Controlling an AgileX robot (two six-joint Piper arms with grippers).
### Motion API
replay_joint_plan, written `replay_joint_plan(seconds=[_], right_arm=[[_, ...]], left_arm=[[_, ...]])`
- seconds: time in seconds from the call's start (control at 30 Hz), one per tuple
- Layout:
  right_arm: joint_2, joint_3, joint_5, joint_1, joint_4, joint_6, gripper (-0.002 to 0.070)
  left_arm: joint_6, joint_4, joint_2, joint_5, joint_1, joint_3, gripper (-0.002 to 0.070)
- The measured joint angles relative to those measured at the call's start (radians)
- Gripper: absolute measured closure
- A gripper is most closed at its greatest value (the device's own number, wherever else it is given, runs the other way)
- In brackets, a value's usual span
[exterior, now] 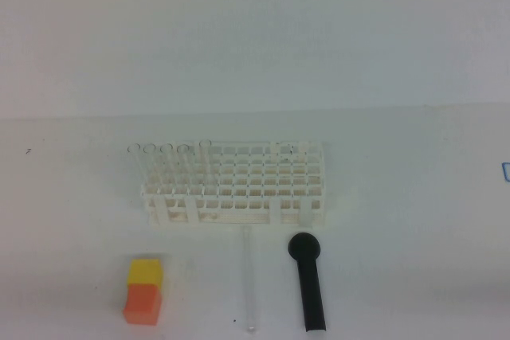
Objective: Place the test tubes
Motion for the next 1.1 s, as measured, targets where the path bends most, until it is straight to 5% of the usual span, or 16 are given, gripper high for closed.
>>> replay_joint_plan(seconds=[0.4,0.63,1.1], right_arm=[[0.0,0.0,-0.065,0.0,0.0,0.0,0.0678],[0.0,0.0,-0.091,0.0,0.0,0.0,0.0678],[0.007,-0.307,0.289,0.0,-0.011,0.0,0.0678]], left_arm=[[-0.011,-0.022,0.0,-0.049,0.0,0.0,0.0676],[-0.211,-0.031,0.0,-0.114,0.0,0.0,0.0676],[-0.217,0.111,0.139,0.437,0.0,-0.461,0.0676]])
